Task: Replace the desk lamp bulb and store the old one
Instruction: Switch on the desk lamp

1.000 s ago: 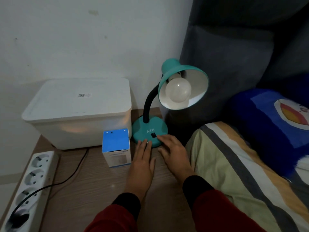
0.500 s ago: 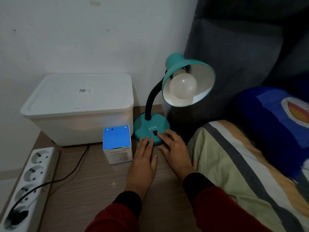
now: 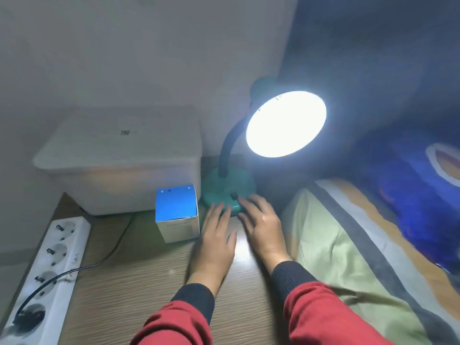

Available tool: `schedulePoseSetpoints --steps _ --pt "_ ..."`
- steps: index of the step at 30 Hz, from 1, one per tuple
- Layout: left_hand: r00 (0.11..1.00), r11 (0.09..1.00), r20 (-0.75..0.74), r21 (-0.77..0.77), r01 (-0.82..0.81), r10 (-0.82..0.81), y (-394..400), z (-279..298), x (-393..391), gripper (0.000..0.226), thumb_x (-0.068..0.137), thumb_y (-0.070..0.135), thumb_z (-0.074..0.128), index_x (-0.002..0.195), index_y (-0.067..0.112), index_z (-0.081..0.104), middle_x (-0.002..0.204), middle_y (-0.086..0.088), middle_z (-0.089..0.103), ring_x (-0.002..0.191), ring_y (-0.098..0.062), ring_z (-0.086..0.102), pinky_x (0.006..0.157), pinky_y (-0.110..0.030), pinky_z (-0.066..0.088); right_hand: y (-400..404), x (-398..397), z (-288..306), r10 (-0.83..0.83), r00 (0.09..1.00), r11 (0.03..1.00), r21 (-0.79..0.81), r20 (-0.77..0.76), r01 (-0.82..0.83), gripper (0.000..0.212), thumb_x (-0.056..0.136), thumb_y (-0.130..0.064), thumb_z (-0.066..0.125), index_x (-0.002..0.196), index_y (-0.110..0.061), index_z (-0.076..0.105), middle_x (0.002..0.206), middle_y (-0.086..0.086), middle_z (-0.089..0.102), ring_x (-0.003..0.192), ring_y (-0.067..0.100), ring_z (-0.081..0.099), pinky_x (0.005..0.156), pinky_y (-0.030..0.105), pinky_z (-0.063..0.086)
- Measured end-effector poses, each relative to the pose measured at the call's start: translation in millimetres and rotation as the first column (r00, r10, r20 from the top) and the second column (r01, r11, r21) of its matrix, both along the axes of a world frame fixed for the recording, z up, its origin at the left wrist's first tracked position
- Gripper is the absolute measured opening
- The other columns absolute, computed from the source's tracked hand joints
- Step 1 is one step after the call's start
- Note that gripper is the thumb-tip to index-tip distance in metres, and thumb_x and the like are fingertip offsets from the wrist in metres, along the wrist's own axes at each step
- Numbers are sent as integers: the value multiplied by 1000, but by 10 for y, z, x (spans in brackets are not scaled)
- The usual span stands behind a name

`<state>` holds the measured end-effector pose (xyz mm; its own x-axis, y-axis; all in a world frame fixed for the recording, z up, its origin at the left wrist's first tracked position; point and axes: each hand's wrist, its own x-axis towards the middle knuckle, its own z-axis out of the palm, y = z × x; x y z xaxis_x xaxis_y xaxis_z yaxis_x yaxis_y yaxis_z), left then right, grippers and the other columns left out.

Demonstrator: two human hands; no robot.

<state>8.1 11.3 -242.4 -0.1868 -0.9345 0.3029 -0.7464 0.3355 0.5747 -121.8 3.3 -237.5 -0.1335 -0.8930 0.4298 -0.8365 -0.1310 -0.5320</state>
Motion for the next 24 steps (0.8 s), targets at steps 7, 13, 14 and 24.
schedulePoseSetpoints --steps 7,13,14,24 --pt "1000 1000 18 17 -16 15 13 18 -12 50 79 24 52 125 4 59 132 -13 58 126 -30 52 111 -25 16 12 19 -18 -18 1000 1000 -7 8 18 36 86 -27 48 108 -10 71 108 8 69 95 29 66 88 23 42" --pt "1000 1000 7 24 -16 16 5 33 -14 50 78 18 58 125 3 59 132 -15 58 127 -32 51 111 -23 14 4 11 -38 -23 999 1000 -19 -25 22 34 86 -24 48 107 -9 70 107 7 68 92 29 66 85 23 44" --pt "1000 1000 4 27 -12 12 5 30 -15 51 76 17 60 125 3 59 132 -15 57 127 -31 51 111 -23 14 2 11 -39 -23 999 1000 -21 -32 22 34 86 -24 48 107 -9 70 107 7 68 92 28 66 84 23 44" --pt "999 1000 35 -4 -11 11 2 22 -18 51 79 12 67 128 4 57 135 -14 55 130 -30 48 109 -42 23 12 17 -2 -7 997 1000 -14 -71 6 35 86 -25 46 108 -11 70 107 6 69 92 27 67 80 28 53"
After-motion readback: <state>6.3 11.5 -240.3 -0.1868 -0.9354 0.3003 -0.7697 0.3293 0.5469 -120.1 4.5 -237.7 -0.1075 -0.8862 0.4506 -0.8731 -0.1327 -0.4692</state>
